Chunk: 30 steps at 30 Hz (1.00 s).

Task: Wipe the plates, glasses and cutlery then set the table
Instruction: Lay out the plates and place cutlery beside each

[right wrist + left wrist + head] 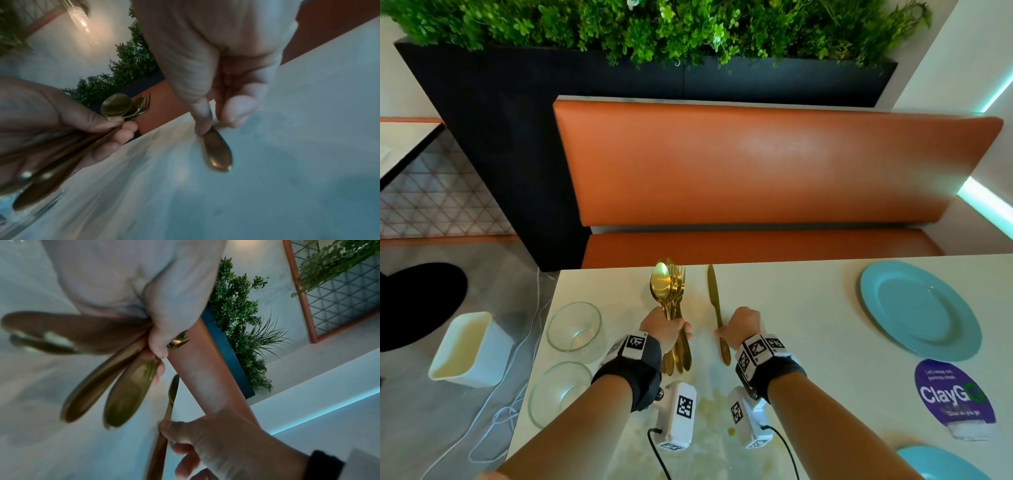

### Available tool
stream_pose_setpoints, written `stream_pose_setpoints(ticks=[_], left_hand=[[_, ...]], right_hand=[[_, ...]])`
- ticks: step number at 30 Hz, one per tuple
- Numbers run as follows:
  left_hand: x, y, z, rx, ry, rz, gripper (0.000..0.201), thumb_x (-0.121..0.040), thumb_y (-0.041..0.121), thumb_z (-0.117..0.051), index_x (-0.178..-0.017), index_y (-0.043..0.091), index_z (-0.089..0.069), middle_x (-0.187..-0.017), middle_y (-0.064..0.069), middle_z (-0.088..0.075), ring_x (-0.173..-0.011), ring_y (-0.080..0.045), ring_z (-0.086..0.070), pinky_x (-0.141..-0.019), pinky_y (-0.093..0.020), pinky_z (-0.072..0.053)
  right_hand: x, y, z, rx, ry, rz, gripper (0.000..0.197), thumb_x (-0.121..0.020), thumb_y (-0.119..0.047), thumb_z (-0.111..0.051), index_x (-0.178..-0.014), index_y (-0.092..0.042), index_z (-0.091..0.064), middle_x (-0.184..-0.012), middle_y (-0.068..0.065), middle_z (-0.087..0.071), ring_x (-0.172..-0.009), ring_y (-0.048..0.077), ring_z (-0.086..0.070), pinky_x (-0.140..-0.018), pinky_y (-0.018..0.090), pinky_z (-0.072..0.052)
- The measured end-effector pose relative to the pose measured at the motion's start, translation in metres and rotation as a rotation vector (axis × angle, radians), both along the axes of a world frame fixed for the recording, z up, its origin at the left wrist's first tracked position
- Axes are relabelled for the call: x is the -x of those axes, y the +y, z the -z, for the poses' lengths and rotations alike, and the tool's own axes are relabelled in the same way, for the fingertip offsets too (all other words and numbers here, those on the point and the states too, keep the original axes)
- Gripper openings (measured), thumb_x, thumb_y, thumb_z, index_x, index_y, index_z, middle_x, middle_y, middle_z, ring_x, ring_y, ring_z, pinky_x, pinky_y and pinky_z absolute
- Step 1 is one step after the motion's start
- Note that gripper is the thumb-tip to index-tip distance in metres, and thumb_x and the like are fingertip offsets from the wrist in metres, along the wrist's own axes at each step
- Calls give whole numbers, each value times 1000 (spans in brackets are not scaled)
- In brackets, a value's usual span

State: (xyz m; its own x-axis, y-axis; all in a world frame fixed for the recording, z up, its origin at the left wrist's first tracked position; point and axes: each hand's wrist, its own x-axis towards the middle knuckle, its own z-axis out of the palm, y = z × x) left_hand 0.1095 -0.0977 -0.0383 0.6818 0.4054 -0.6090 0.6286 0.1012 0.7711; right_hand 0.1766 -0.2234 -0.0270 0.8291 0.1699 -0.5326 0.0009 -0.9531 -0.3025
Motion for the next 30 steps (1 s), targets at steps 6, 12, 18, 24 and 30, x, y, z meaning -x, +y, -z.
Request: stream_pose_setpoints(ticks=[6, 12, 18, 24, 30], left_hand=[[5, -1, 3, 1, 14, -7, 26, -97, 6, -45, -120, -6, -47, -94, -11, -65, -69, -18, -66, -56, -18, -53], [12, -3, 5, 33, 7, -10, 26, -97, 7, -46, -120, -6, -48, -81, -6, -66, -68, -16, -67, -65, -25, -56], [16, -21, -19, 44, -36, 19, 18, -98, 4, -44, -112, -6, -49, -84, -11, -64, -59, -13, -63, -40, -13, -49], [15, -89, -52, 31, -90, 169, 13, -98, 4, -44, -107, -3, -49, -70, -7, -62, -58, -19, -61, -60, -27, -52], [25, -176, -90, -10, -147, 339, 12, -98, 8, -45, -101, 1, -54, -73, -4, -63, -54, -13, -61, -42, -17, -47]], right_hand=[[-4, -3, 10, -36, 33, 165, 13, -86, -19, -58, -79, -7, -59, -83, 8, -59, -77, 25, -59, -68, 24, -48], [2, -6, 7, -48, 60, 183, 17, -89, -16, -54, -94, -2, -63, -96, 10, -65, -87, 24, -62, -68, 23, -46], [18, -61, -15, -225, 84, 262, 27, -85, -17, -60, -62, -21, -46, -76, 2, -55, -62, 13, -57, -64, 23, -53], [51, -179, -72, -228, -38, 396, 26, -84, -20, -63, -59, -22, -54, -60, -3, -57, -49, 9, -57, -58, 21, -51], [95, -304, -101, -118, -104, 609, 29, -84, -21, -62, -57, -18, -53, -57, 0, -57, -28, 0, -49, -53, 21, -47]])
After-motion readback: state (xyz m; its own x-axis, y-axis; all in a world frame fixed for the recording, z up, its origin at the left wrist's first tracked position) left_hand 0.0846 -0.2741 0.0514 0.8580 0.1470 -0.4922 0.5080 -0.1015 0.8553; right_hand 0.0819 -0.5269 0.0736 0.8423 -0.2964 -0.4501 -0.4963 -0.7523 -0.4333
